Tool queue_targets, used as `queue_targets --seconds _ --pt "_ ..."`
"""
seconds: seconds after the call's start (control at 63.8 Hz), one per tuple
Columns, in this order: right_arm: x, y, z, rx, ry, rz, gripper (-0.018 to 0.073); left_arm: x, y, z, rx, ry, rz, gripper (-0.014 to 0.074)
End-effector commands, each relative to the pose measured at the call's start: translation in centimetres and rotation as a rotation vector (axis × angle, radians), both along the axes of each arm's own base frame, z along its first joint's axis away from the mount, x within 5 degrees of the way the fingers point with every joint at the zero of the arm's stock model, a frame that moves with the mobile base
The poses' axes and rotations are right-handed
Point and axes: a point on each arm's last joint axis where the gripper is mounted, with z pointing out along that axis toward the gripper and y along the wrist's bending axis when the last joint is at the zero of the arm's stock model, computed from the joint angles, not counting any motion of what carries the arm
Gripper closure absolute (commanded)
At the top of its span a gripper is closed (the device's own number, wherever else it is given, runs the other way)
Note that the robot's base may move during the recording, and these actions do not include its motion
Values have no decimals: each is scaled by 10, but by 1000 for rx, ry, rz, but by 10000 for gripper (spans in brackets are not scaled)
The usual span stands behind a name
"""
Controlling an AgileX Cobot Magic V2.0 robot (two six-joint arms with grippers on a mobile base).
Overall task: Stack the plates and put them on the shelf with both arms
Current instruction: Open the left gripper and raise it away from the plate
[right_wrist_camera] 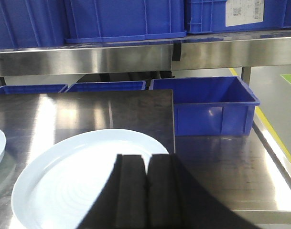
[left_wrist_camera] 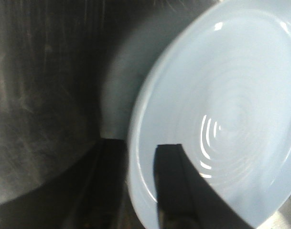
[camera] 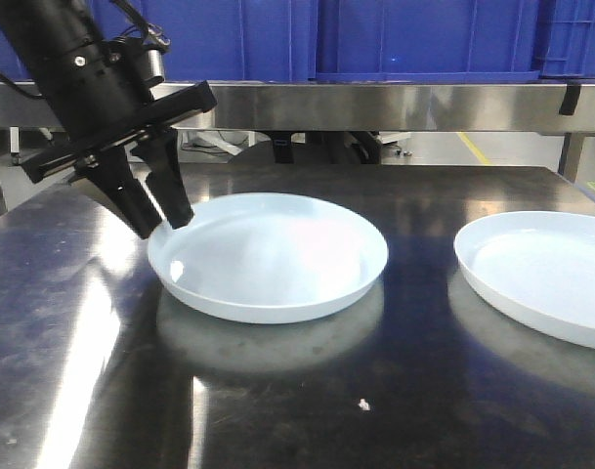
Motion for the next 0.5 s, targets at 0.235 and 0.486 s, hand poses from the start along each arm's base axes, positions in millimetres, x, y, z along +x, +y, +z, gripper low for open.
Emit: queue_targets --seconds 0.235,0.486 --pt "-1 1 9 -17 -96 9 503 -21 2 65 -30 -164 -24 223" --pt "-1 1 9 -17 -96 9 503 -43 22 102 43 -403 -14 301"
